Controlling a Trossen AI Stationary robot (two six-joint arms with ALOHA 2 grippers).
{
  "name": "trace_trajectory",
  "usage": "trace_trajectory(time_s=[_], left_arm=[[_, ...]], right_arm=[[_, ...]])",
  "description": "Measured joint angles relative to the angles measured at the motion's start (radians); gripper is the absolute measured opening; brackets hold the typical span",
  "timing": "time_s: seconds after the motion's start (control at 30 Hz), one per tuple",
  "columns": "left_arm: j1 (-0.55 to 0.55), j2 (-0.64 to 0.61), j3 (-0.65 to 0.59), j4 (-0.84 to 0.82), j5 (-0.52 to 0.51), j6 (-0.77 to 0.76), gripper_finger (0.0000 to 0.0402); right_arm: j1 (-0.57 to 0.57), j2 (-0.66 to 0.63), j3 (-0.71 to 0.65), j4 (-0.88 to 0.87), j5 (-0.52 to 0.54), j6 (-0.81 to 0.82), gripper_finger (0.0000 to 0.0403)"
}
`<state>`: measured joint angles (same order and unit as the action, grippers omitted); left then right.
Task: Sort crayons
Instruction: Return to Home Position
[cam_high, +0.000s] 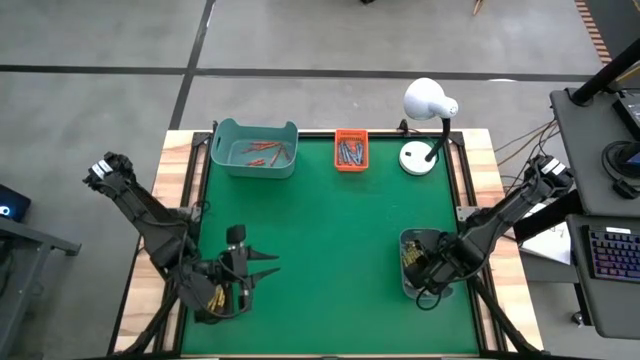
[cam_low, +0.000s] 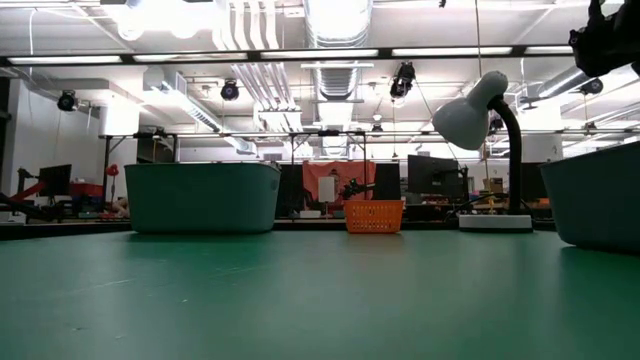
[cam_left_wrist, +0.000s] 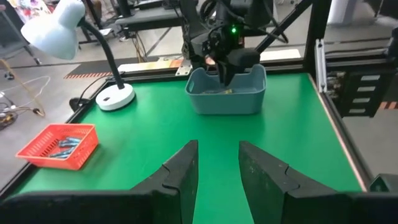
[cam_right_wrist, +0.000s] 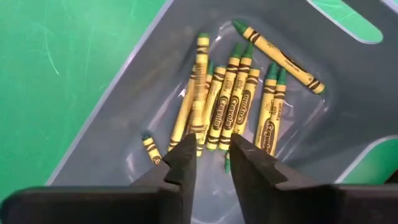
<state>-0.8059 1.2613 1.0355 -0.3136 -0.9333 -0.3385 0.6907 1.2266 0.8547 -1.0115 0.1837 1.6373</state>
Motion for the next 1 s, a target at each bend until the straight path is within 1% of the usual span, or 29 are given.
trace_trajectory(time_s=[0.13, 0.2, 0.27, 0.33, 0.4, 0.47, 0.57, 0.6, 0.7, 0.77, 0.83, 0.9, 1.0], left_arm=[[0.000, 0.000, 0.000, -0.030, -0.001, 0.013, 0.0097], [-0.004, -0.002, 0.000, -0.081, 0.001, 0.000, 0.0097], [-0.012, -0.006, 0.000, -0.153, 0.005, -0.034, 0.0097], [-0.018, -0.009, -0.002, -0.216, 0.007, -0.059, 0.0097], [-0.019, -0.017, -0.024, -0.236, 0.008, -0.058, 0.0097], [-0.012, -0.034, -0.057, -0.211, 0.008, -0.032, 0.0094], [0.041, -0.074, -0.119, -0.102, 0.008, 0.059, 0.0084], [0.064, -0.094, -0.143, -0.066, 0.023, 0.099, 0.0080], [0.157, -0.169, -0.221, 0.079, 0.119, 0.232, 0.0071], [0.243, -0.231, -0.286, 0.197, 0.239, 0.324, 0.0063], [0.338, -0.286, -0.351, 0.295, 0.399, 0.388, 0.0052], [0.433, -0.343, -0.419, 0.355, 0.536, 0.404, 0.0042], [0.557, -0.423, -0.505, 0.387, 0.647, 0.388, 0.0035]], right_arm=[[0.000, -0.005, 0.006, -0.002, 0.000, -0.010, 0.0094], [0.000, -0.007, 0.021, 0.000, 0.007, -0.024, 0.0094], [0.002, -0.008, 0.042, 0.015, 0.066, -0.071, 0.0095], [0.010, -0.008, 0.056, 0.098, 0.172, -0.192, 0.0095], [0.006, -0.009, 0.059, 0.212, 0.259, -0.354, 0.0095], [-0.025, -0.013, 0.058, 0.332, 0.282, -0.535, 0.0093], [-0.107, -0.014, 0.058, 0.489, 0.290, -0.787, 0.0080], [-0.138, -0.014, 0.057, 0.535, 0.288, -0.878, 0.0074], [-0.241, -0.014, 0.055, 0.653, 0.241, -1.126, 0.0057], [-0.314, -0.015, 0.052, 0.700, 0.181, -1.261, 0.0047], [-0.382, -0.015, 0.047, 0.746, 0.115, -1.372, 0.0039], [-0.441, -0.021, 0.036, 0.775, 0.051, -1.460, 0.0033], [-0.509, -0.049, 0.003, 0.827, -0.057, -1.570, 0.0029]])
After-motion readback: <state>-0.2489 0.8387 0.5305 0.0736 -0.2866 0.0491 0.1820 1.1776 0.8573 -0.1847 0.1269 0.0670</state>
